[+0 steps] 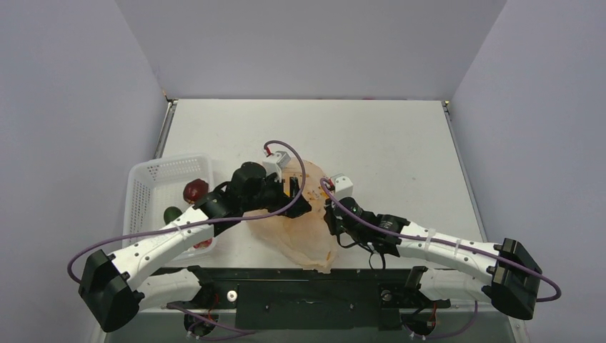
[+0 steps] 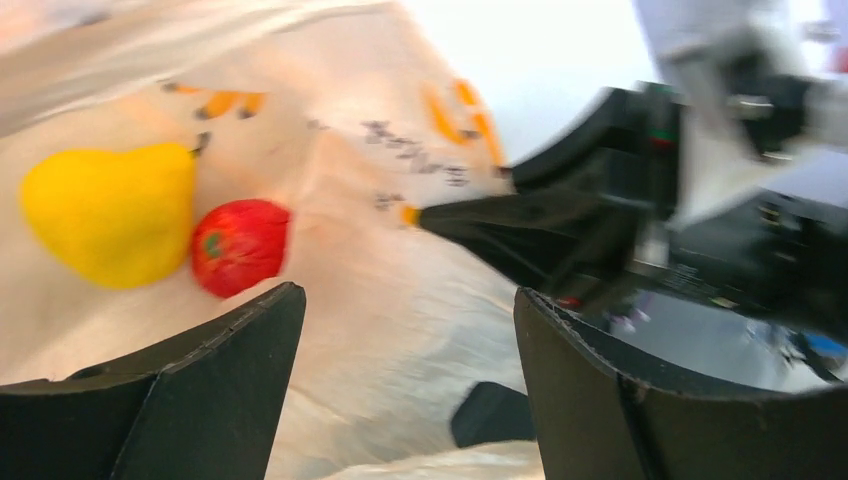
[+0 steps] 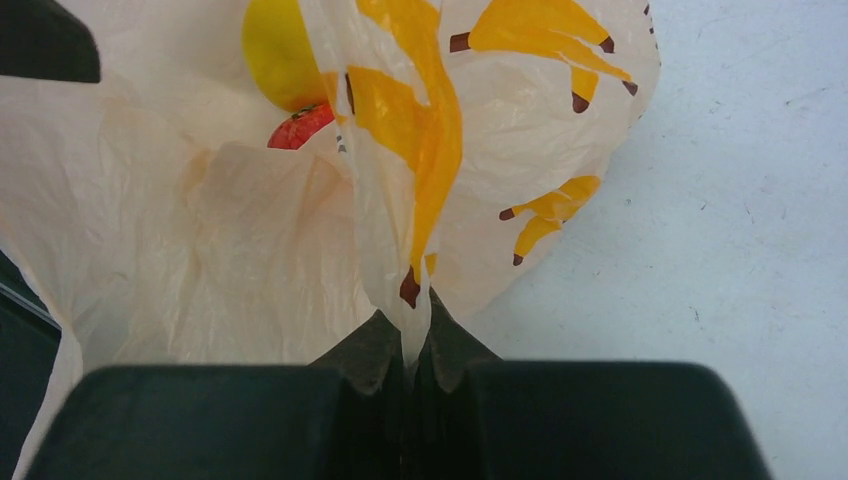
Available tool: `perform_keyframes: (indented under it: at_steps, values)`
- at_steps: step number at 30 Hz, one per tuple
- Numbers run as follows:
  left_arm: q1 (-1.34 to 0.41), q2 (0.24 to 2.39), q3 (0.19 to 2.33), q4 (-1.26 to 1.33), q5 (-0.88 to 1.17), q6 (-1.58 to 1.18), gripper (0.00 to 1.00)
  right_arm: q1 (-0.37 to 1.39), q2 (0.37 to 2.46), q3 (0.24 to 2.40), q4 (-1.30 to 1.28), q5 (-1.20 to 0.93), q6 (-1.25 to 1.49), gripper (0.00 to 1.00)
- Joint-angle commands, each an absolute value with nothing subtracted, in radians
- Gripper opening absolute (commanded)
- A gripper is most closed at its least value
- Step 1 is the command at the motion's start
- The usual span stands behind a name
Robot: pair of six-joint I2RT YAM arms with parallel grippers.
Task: Take the fake fruits out of the plastic bag
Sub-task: Take out the fake fruit from the plastic bag.
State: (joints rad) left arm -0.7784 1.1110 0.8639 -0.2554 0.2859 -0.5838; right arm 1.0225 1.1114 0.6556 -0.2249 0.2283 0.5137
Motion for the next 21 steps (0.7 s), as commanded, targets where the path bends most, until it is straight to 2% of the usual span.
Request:
perform_keyframes:
  at_steps: [1,10,21]
  values:
    - [-0.786,1.123,0.807,-0.229,-0.002,-0.621,0.74,1.028,1.093,0.637,-0.175,0.256,0.541,0.00]
    - [-0.783,1.313,0.866,-0.214,-0.246,-0.637,0.77,1.029,1.076,0.627,-0.177,0.267,0.535,0.00]
    - [-0.780,1.555,0.955,-0.170,-0.328,-0.617,0.85,1.027,1.048,0.614,-0.180,0.287,0.529,0.00]
